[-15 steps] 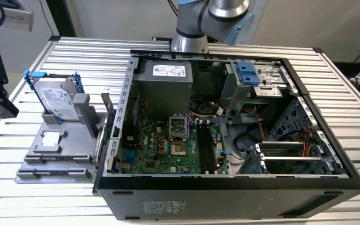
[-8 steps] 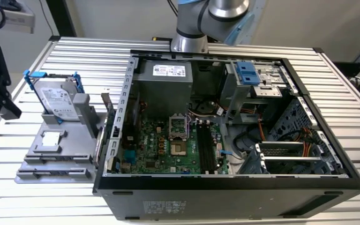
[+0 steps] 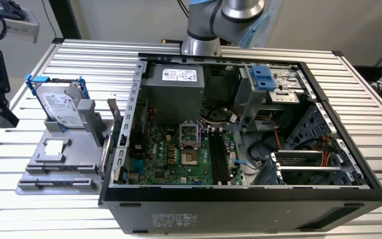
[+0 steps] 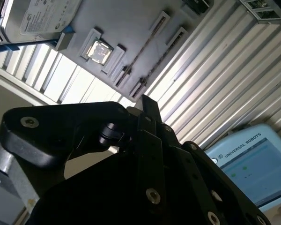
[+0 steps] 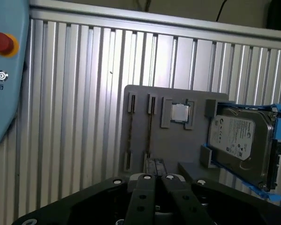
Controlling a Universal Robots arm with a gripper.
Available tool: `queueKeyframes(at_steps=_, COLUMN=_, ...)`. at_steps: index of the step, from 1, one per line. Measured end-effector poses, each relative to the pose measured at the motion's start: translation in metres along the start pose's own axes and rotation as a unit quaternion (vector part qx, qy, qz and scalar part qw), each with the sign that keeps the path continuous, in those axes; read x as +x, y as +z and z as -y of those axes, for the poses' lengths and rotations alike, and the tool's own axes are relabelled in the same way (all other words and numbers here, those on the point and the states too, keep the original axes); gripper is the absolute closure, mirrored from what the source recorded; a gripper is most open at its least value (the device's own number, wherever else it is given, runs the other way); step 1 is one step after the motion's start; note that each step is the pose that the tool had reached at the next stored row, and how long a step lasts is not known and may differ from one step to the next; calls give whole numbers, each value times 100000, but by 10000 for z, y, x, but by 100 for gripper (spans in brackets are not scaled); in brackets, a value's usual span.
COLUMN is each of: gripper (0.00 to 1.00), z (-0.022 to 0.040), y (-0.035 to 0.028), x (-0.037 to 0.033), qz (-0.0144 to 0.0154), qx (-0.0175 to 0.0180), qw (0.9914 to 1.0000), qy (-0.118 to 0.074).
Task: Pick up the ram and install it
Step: 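Pick up the ram and move it above insertion slot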
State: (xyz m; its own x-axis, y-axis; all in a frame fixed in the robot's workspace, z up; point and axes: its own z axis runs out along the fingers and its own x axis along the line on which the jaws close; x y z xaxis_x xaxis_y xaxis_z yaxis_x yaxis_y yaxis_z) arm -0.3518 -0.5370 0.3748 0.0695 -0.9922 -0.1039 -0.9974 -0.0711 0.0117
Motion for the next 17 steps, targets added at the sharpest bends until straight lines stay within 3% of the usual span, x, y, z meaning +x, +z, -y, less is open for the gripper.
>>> queueKeyframes(at_steps=13, gripper=100, z=1, y=3, x=1, qz=-3, qx=180, qw=100000, qy=-25)
queueKeyframes(at_steps=14, gripper=0, z=0, y=3, x=0, qz=-5, qx=186, qw=100000, qy=-21)
queueKeyframes(at_steps=17, gripper=0, z=0, y=3, x=0, qz=-7, qx=200, qw=100000, qy=-23)
